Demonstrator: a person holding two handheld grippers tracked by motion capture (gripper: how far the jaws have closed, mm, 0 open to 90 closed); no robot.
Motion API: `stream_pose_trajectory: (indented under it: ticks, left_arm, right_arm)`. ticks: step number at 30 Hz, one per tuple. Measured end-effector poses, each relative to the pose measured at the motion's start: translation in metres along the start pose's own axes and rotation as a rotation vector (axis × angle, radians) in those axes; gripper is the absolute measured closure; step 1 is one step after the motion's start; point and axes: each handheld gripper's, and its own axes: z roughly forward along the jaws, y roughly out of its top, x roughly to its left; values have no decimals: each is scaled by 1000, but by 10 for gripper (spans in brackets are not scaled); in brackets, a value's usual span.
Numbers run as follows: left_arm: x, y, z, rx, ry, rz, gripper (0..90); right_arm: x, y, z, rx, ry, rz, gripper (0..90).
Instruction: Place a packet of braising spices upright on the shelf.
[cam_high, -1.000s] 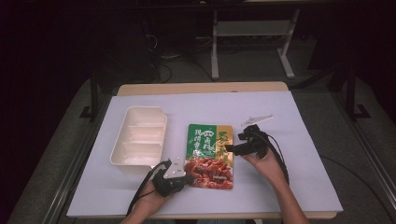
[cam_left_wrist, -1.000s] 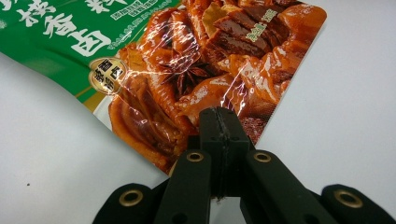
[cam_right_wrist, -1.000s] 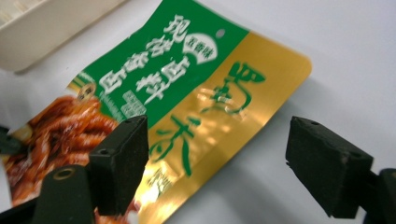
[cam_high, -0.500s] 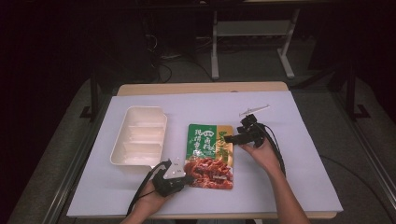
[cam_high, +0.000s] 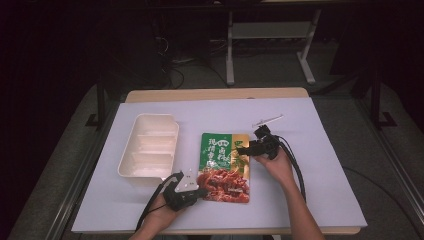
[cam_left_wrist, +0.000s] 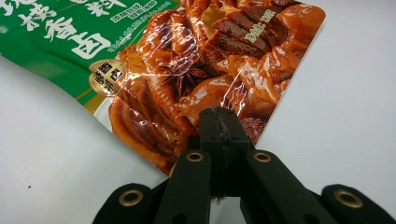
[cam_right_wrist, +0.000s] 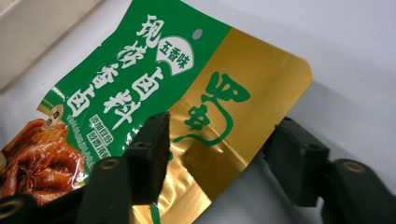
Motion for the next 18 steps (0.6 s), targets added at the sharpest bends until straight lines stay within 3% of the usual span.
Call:
stream_pose_trajectory:
  ticks: [3,4,6,10,11,14,18]
  left_arm:
    - [0,0,0,0,0,1,900]
    - [0,0,0,0,0,0,900]
    - [0,0,0,1,1,0,900]
    - [0,0,0,1,3,6,900]
    - [0,0,0,1,3,6,900]
    - [0,0,0,1,4,6,900]
    - [0,0,0,0,4,7,900]
  right_arm:
    - [1,0,-2,-2,1,2,459]
    - [1,0,-5,-27,23,-2,521]
    - [1,0,-7,-38,33,-5,541]
    - [11,1,-19,-87,83,-32,721]
    - [11,1,-19,-87,83,-32,721]
    - [17,2,-24,-107,94,-56,858]
    - [19,2,-21,-96,108,-60,851]
